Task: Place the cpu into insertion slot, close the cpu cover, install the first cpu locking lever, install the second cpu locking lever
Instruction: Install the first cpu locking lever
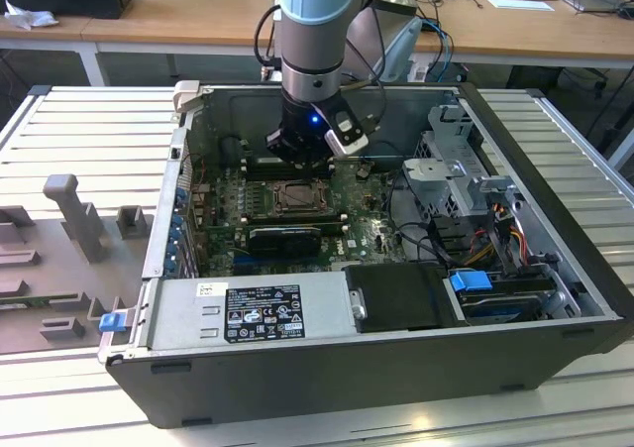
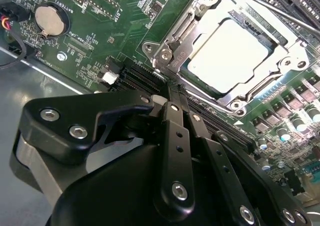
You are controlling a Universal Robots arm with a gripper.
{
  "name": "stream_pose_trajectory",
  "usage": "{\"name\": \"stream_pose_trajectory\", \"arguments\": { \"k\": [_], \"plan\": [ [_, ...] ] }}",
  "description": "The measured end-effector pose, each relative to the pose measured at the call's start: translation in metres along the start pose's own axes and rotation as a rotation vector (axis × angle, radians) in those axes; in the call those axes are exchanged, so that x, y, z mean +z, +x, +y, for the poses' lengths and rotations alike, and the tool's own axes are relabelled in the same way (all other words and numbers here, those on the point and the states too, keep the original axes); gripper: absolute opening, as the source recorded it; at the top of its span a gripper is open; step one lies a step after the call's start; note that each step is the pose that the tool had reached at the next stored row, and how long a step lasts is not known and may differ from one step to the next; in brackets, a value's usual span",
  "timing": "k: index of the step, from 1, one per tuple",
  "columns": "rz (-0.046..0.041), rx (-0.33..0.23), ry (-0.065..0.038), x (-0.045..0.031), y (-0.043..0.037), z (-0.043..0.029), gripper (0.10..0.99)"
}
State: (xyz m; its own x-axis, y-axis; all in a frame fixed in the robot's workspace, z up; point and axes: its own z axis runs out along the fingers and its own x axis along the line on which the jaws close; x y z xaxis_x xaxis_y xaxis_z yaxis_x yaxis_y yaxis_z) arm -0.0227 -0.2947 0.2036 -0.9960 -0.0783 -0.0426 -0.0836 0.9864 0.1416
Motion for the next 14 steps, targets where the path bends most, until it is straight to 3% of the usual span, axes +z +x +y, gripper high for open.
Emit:
{"name": "stream_pose_trajectory", "arguments": {
  "k": [12,14],
  "plan": [
    [0.0004,0.000,0.002,0.0034,0.0003,-0.0027,0.106],
    [-0.0001,0.000,-0.007,0.0035,0.0001,-0.0027,0.106]
  ]
}}
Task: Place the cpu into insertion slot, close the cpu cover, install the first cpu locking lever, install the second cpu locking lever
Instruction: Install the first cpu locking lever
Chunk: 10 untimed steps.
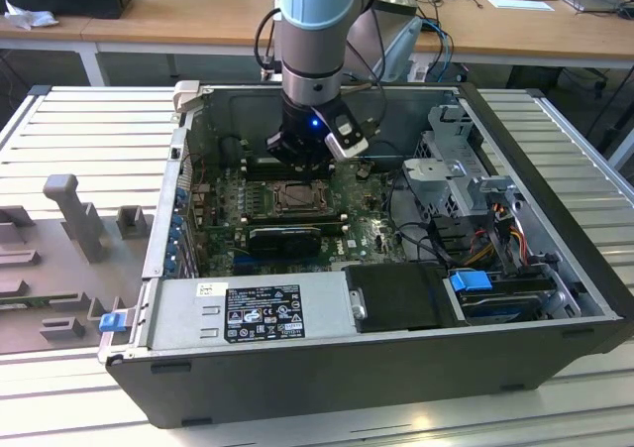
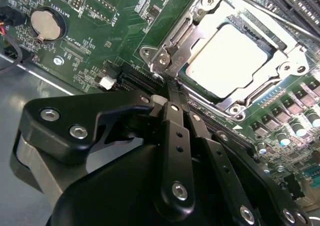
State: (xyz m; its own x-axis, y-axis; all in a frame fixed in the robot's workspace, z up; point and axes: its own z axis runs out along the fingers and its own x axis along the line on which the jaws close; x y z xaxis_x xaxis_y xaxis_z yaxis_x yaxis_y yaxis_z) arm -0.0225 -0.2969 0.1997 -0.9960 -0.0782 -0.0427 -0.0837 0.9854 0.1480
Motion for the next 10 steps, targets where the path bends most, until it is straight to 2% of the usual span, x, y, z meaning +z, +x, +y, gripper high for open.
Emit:
{"name": "stream_pose_trajectory", "arguments": {
  "k": [1,4,7,10],
  "plan": [
    [-0.0006,0.000,-0.004,-0.0003,0.0000,0.0001,0.106],
    [-0.0005,0.000,-0.005,-0.0058,-0.0003,0.0009,0.106],
    [-0.0005,0.000,-0.005,-0.0190,-0.0009,0.0029,0.106],
    [-0.0002,0.000,-0.004,-0.0193,-0.0008,0.0017,0.106]
  ]
}}
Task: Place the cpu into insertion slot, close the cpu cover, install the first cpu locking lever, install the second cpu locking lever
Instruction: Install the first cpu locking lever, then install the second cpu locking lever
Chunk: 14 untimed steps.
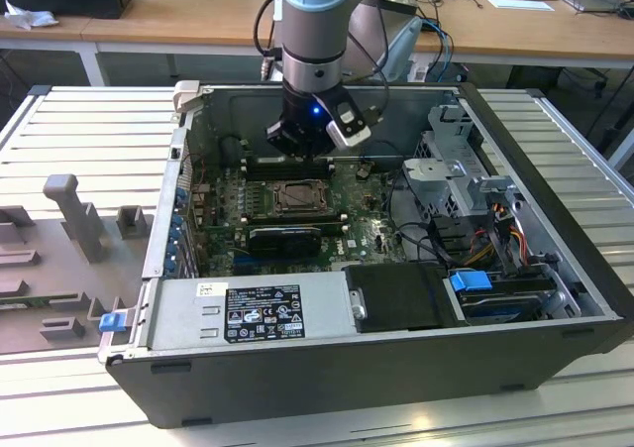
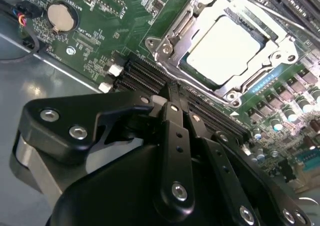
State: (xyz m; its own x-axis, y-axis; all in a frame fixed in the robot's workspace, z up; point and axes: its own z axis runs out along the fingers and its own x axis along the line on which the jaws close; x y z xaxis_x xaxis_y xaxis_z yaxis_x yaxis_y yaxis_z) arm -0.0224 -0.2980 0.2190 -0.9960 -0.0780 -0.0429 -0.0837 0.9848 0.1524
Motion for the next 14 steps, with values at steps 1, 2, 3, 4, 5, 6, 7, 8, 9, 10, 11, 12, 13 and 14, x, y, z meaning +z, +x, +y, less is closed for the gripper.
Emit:
{"name": "stream_pose_trajectory", "arguments": {
  "k": [1,2,3,4,5,6,7,8,9,10,11,12,13,14],
  "plan": [
    [-0.0001,0.000,0.000,0.0000,0.0000,-0.0004,0.106],
    [0.0000,0.000,0.000,-0.0001,0.0001,-0.0007,0.106],
    [0.0000,0.000,0.000,-0.0002,0.0001,-0.0012,0.106],
    [-0.0001,0.000,0.000,-0.0002,0.0001,-0.0016,0.106],
    [0.0000,0.000,0.000,-0.0003,0.0002,-0.0019,0.106],
    [0.0000,0.000,0.000,-0.0003,0.0002,-0.0022,0.106],
    [0.0000,0.000,0.000,-0.0004,0.0002,-0.0026,0.106],
    [0.0000,0.000,0.000,-0.0004,0.0002,-0.0028,0.106],
    [0.0001,0.000,0.000,-0.0008,0.0004,-0.0049,0.106],
    [0.0000,0.000,0.000,-0.0010,0.0005,-0.0062,0.106],
    [0.0002,0.000,0.002,-0.0015,0.0005,-0.0062,0.106],
    [0.0004,0.000,0.003,-0.0028,0.0004,-0.0061,0.106],
    [0.0005,0.000,0.005,-0.0051,0.0003,-0.0057,0.106],
    [0.0006,0.000,0.006,-0.0072,0.0002,-0.0054,0.106]
  ]
}}
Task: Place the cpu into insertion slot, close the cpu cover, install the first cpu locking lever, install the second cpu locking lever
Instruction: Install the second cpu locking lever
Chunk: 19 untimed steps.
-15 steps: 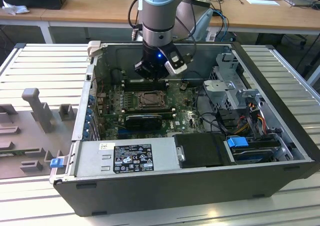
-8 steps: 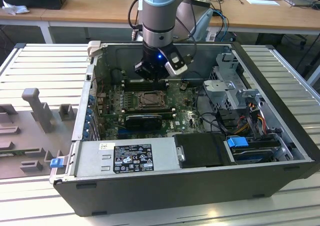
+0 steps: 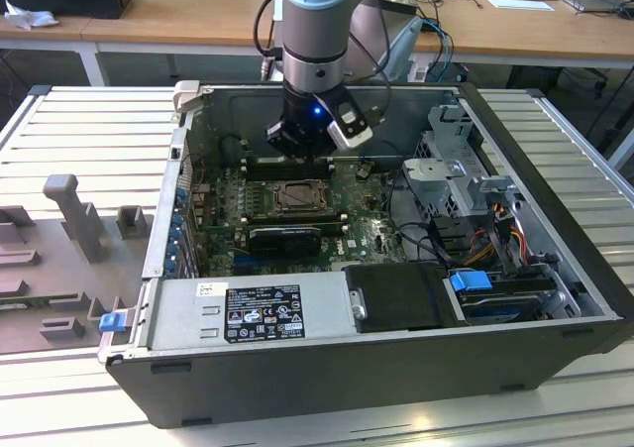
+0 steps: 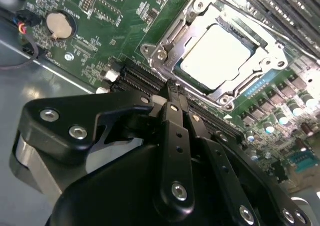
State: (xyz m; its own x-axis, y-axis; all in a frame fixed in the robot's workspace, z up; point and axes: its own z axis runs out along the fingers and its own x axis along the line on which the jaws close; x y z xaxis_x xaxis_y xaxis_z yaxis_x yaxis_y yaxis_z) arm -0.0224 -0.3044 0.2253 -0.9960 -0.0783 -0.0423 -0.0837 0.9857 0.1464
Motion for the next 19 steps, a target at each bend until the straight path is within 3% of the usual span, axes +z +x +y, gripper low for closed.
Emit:
{"name": "stream_pose_trajectory", "arguments": {
  "k": [5,7,8,9,11,15,18,19],
  "plan": [
    [0.0006,0.000,0.007,-0.0153,-0.0007,0.0023,0.106],
    [0.0008,0.000,0.014,-0.0249,-0.0011,0.0037,0.106],
    [0.0036,-0.001,0.043,-0.0251,-0.0010,0.0033,0.106],
    [0.0055,-0.002,0.064,-0.0251,-0.0010,0.0028,0.106],
    [0.0105,-0.003,0.093,-0.0257,-0.0006,-0.0015,0.106],
    [0.0212,-0.002,0.094,-0.0271,0.0007,-0.0176,0.106],
    [0.0463,0.001,0.092,-0.0276,0.0016,-0.0290,0.106],
    [0.0497,0.001,0.092,-0.0274,0.0020,-0.0335,0.106]
  ]
}}
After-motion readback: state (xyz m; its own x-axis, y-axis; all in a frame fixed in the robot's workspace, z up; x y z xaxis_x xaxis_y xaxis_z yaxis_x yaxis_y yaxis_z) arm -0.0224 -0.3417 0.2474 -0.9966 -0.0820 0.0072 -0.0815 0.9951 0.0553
